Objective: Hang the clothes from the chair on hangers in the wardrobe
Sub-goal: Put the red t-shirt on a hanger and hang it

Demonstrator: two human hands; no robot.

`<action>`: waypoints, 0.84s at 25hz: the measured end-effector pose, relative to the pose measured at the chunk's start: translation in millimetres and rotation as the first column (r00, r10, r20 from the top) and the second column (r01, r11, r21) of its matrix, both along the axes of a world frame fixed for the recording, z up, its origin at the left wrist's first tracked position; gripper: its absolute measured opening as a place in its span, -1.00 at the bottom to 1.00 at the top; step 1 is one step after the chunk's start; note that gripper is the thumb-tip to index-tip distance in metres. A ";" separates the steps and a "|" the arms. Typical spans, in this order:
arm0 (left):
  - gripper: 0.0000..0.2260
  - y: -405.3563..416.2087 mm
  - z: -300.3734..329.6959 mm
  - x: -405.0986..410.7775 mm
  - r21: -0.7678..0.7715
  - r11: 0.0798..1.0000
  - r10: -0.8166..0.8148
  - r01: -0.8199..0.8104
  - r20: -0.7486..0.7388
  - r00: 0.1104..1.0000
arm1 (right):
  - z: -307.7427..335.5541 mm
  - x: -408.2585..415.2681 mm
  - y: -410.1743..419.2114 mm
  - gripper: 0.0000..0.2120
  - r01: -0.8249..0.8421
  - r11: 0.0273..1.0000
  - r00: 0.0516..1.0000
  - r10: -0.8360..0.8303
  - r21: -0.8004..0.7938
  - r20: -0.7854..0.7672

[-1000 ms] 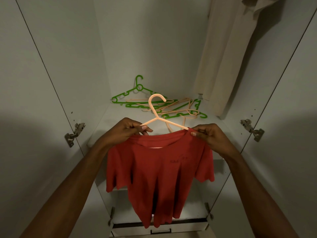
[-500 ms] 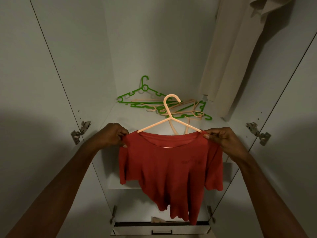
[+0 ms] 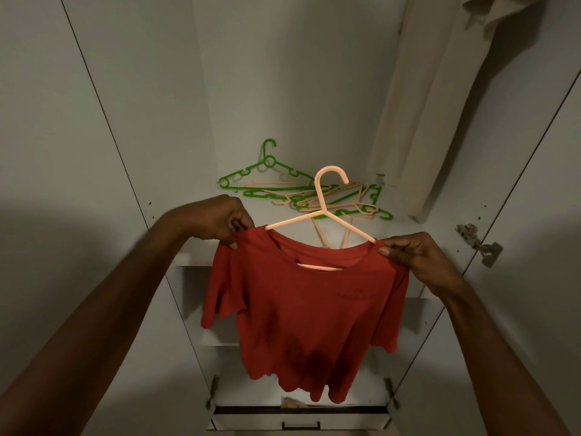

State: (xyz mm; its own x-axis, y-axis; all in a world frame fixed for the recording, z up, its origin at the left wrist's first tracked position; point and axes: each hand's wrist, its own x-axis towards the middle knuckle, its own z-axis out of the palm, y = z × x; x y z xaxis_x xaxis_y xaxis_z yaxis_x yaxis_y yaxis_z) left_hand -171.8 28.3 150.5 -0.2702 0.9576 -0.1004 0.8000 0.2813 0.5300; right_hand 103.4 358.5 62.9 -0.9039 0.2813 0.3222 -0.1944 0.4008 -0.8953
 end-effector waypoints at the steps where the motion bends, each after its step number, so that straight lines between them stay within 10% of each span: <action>1: -0.66 3.3 3.8 2.7 -0.002 1.000 -0.018 0.018 0.032 0.999 | 1.2 -0.2 -1.0 -0.77 -0.007 1.000 1.000 0.007 0.004 -0.004; 14: -0.76 -20.1 -53.3 -6.5 -0.055 0.954 0.299 -0.294 0.119 0.947 | 10.6 17.5 20.6 -0.76 0.073 0.994 0.996 -0.077 -0.087 -0.052; 21: -0.77 -25.6 -68.1 -26.8 0.298 0.818 0.569 -0.492 -0.298 0.766 | 13.8 10.3 17.8 -0.76 0.077 0.995 0.996 -0.079 -0.067 -0.028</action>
